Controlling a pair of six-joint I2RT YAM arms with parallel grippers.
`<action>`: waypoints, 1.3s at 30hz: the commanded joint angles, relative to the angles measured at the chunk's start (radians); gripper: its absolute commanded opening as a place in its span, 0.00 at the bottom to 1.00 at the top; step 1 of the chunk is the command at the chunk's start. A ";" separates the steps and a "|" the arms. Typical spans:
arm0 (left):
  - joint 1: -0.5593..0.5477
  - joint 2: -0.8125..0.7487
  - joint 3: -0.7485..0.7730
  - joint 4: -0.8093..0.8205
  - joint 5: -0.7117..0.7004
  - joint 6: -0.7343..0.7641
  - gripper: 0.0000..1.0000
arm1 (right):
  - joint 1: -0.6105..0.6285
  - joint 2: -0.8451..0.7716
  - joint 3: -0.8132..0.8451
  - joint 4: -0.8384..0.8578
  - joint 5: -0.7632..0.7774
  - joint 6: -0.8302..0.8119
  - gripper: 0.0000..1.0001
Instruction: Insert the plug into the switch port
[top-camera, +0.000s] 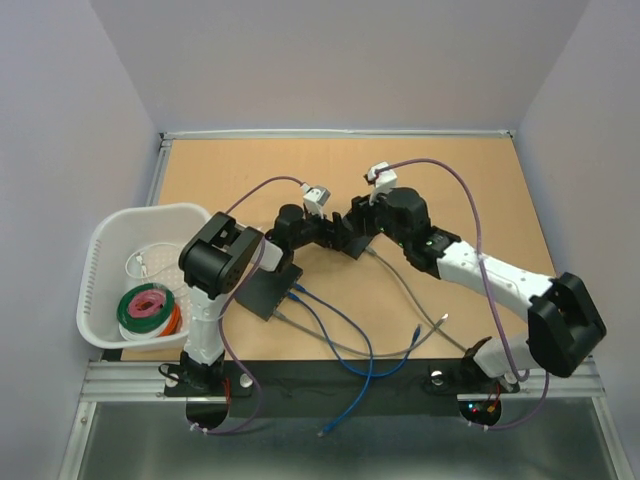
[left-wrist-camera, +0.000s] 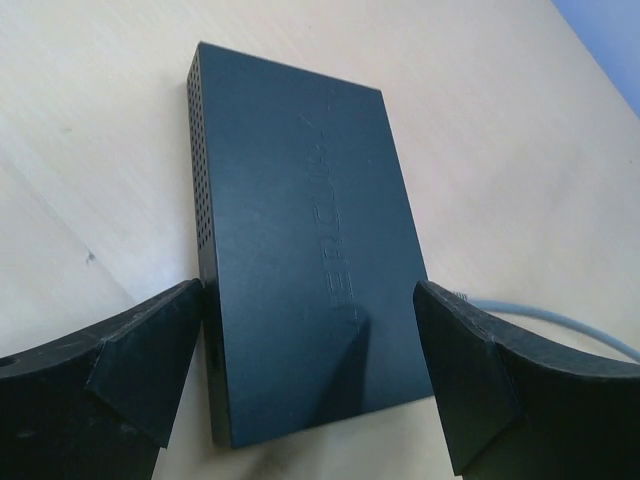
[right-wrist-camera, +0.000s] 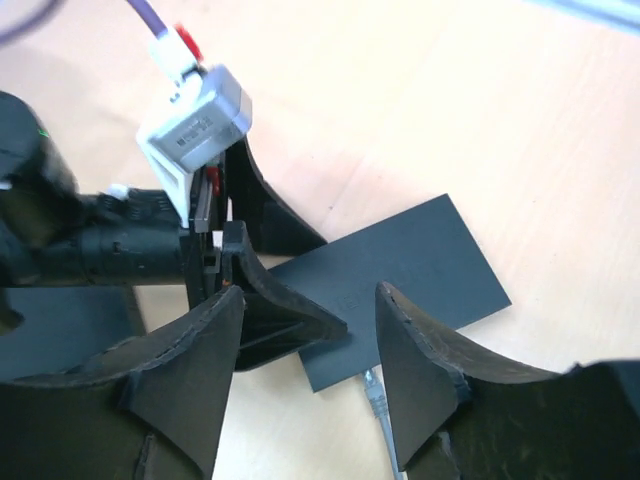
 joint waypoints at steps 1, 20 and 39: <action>0.000 -0.054 -0.066 -0.133 -0.002 -0.024 0.99 | 0.011 -0.156 -0.049 0.028 0.064 0.065 0.62; 0.057 -0.546 0.015 -0.537 -0.188 0.120 0.99 | 0.012 -0.524 -0.167 -0.217 0.069 0.186 0.69; 0.048 -1.436 -0.100 -1.120 -0.717 0.113 0.99 | 0.012 -0.621 -0.262 -0.226 0.043 0.241 0.73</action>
